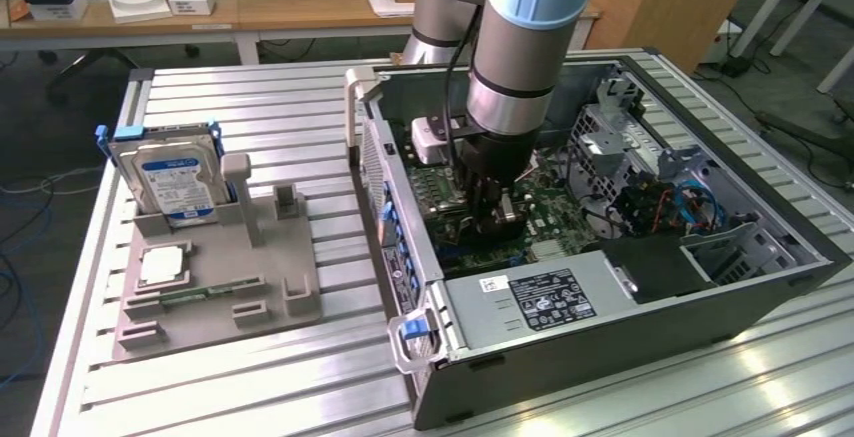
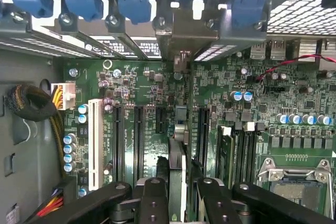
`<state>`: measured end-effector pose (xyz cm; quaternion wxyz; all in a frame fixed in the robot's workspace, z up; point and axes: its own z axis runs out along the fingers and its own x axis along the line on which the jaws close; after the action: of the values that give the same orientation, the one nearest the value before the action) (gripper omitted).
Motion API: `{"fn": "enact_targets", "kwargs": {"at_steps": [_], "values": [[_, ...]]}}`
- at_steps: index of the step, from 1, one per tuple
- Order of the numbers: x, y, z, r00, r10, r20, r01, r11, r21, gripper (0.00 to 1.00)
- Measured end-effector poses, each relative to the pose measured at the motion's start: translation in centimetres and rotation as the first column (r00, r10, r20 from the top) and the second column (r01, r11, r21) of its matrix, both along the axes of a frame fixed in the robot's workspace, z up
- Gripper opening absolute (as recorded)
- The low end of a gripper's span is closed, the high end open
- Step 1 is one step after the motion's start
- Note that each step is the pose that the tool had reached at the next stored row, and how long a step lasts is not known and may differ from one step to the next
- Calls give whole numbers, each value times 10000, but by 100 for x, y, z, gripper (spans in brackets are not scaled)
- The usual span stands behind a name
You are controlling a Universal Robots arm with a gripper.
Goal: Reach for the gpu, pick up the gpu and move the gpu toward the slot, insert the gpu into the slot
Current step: 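Insert the gpu into the slot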
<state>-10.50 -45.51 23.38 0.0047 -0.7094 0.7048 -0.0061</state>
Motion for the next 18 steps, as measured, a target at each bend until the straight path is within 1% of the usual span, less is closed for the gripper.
{"fn": "enact_targets", "kwargs": {"at_steps": [1,4,5,7,8,11,16,17,18], "values": [[1,-1,0,10000,-1,19,1,10000,-12,26],[1,-1,1,10000,-2,18,2,10000,-9,26],[-1,3,-4,10000,-3,9,3,10000,27,27],[-3,2,24,10000,-5,-3,5,10000,8,27],[-3,1,38,10000,-5,1,5,10000,8,32],[-1,0,117,10000,0,7,0,10000,4,32],[-1,0,301,10000,-1,33,1,10000,4,32],[-1,0,324,10000,-1,41,1,10000,3,32],[-3,1,323,10000,-2,49,2,10000,5,32]]}}
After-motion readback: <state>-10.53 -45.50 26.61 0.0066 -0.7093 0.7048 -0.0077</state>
